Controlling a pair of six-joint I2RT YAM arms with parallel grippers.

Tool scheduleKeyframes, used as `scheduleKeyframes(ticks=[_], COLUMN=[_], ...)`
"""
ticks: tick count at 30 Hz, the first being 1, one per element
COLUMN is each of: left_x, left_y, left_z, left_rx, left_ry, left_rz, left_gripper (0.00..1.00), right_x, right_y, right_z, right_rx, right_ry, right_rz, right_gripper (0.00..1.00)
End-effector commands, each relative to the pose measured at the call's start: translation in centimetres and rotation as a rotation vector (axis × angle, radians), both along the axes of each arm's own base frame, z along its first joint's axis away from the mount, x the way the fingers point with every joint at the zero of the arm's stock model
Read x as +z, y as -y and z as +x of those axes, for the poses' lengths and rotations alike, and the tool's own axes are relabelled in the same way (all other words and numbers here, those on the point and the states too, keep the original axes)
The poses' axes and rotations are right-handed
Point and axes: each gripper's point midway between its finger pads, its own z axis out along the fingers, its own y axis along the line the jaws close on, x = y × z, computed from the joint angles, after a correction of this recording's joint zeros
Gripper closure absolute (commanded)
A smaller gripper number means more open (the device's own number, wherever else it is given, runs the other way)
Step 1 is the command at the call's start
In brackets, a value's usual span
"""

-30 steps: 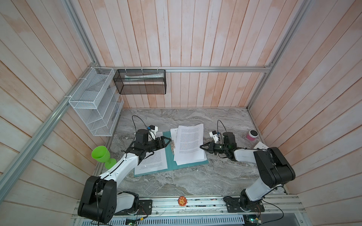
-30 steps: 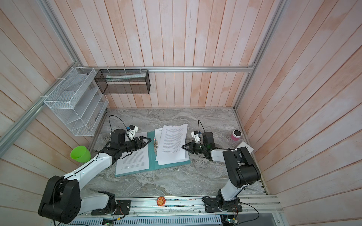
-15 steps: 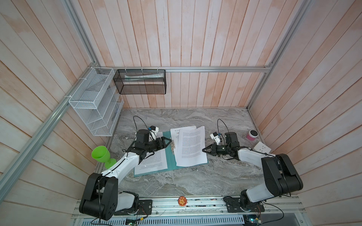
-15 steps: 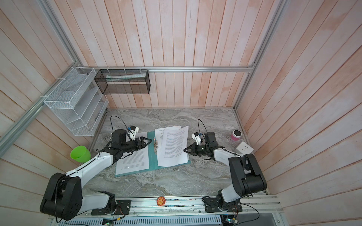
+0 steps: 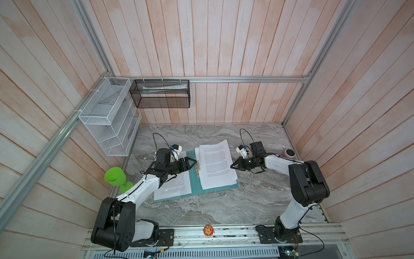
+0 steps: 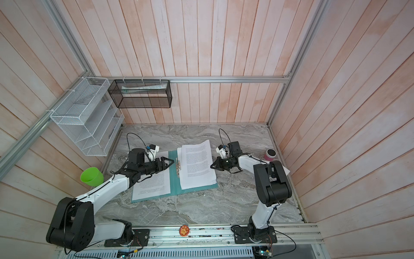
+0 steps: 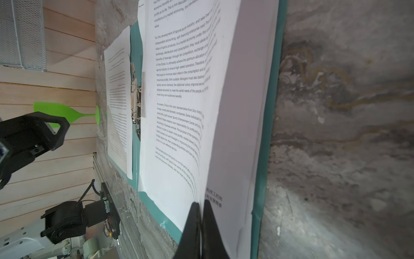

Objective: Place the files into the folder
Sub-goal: 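Lay the text sheet onto the folder clip with the right gripper, then open the right gripper and draw it back from the sheet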

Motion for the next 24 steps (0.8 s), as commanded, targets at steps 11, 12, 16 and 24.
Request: scheduleKeyframes(ticks=[11,12,16,24], left_x=[0.3,0.3,0.3,0.0], left_y=[0.0,0.1,0.0,0.0], left_z=[0.2,0.2,0.2,0.1], left_rx=[-0.016,-0.015,-0.015,-0.013], left_ry=[0.027,0.026,0.025,0.018], left_rz=[0.004,0.003,0.005,0.003], left_gripper=[0.27,0.27,0.27,0.27], right_x=[-2.7,-2.7,-2.8,-2.7], right_y=[0.2,0.2,0.4,-0.2], right_z=[-1.3,-1.4,-1.5,-1.7], right_rx=[0.131,0.142,0.165,0.217], right_ry=[-0.031,-0.031,-0.028,-0.027], right_rz=[-0.119,-0.123,-0.146,-0.134], right_gripper=[1.0,1.0,1.0,1.0])
